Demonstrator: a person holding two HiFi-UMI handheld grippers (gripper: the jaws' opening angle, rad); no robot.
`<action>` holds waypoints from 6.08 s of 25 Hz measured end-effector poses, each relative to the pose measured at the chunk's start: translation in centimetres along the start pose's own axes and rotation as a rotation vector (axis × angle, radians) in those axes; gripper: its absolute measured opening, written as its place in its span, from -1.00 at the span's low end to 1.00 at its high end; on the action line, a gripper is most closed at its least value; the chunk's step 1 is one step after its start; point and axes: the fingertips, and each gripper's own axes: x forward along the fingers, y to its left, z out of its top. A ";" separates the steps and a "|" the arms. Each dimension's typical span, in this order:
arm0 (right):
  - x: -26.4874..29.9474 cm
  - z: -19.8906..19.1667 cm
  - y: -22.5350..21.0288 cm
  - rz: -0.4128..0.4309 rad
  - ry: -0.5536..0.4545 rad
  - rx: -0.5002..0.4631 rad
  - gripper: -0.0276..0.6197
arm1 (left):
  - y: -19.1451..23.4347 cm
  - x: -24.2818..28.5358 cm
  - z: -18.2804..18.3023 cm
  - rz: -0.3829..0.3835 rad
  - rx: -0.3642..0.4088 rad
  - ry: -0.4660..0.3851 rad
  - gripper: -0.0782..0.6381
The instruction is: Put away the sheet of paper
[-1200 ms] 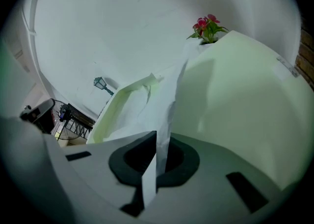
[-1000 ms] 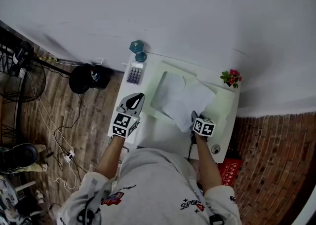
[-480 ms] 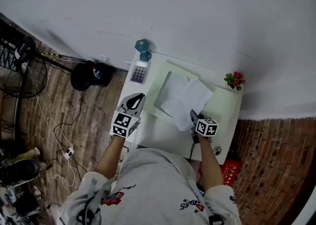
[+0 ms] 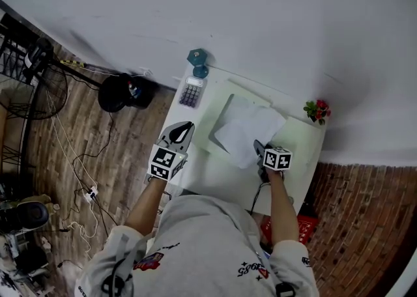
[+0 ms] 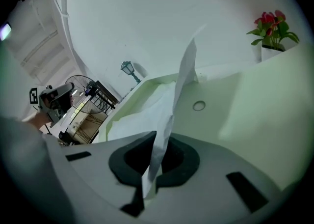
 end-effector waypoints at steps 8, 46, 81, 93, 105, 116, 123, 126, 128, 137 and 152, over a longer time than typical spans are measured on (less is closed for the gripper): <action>-0.4 -2.1 1.2 0.100 0.042 0.040 -0.92 | -0.1 0.3 0.2 -0.001 -0.001 -0.017 -0.69; 4.0 -0.1 1.3 0.087 0.155 0.005 -0.51 | 0.6 0.7 -2.0 0.004 -0.030 0.039 -0.69; 5.7 2.4 1.0 0.036 0.043 0.357 -0.89 | 1.1 1.1 -1.9 -0.022 -0.035 0.018 -0.69; 5.9 2.2 2.0 -0.084 0.090 0.144 -0.51 | 1.1 0.8 -1.4 -0.027 -0.029 0.027 -0.69; -3.3 3.7 0.4 -0.262 -0.161 -0.003 -0.89 | -0.1 2.0 2.0 -0.060 0.008 -0.060 -0.69; -12.8 13.3 9.5 -0.271 -0.563 -0.339 -0.89 | -1.5 2.1 6.8 -0.087 0.045 -0.150 -0.69; -18.7 17.2 14.4 -0.269 -0.742 -0.455 -0.89 | -2.0 1.6 9.5 -0.089 0.063 -0.221 -0.69; -20.0 17.7 15.9 -0.275 -0.779 -0.501 -0.89 | -2.2 1.3 9.8 -0.090 0.071 -0.223 -0.69; -20.4 17.7 16.4 -0.278 -0.794 -0.518 -0.89 | -2.3 1.3 9.9 -0.093 0.071 -0.232 -0.69; -20.1 16.5 15.8 -0.289 -0.781 -0.487 -0.90 | -2.3 1.0 9.4 -0.093 0.070 -0.231 -0.69; -19.7 15.1 15.6 -0.304 -0.760 -0.460 -0.90 | -2.3 1.0 7.6 -0.102 0.047 -0.200 -0.69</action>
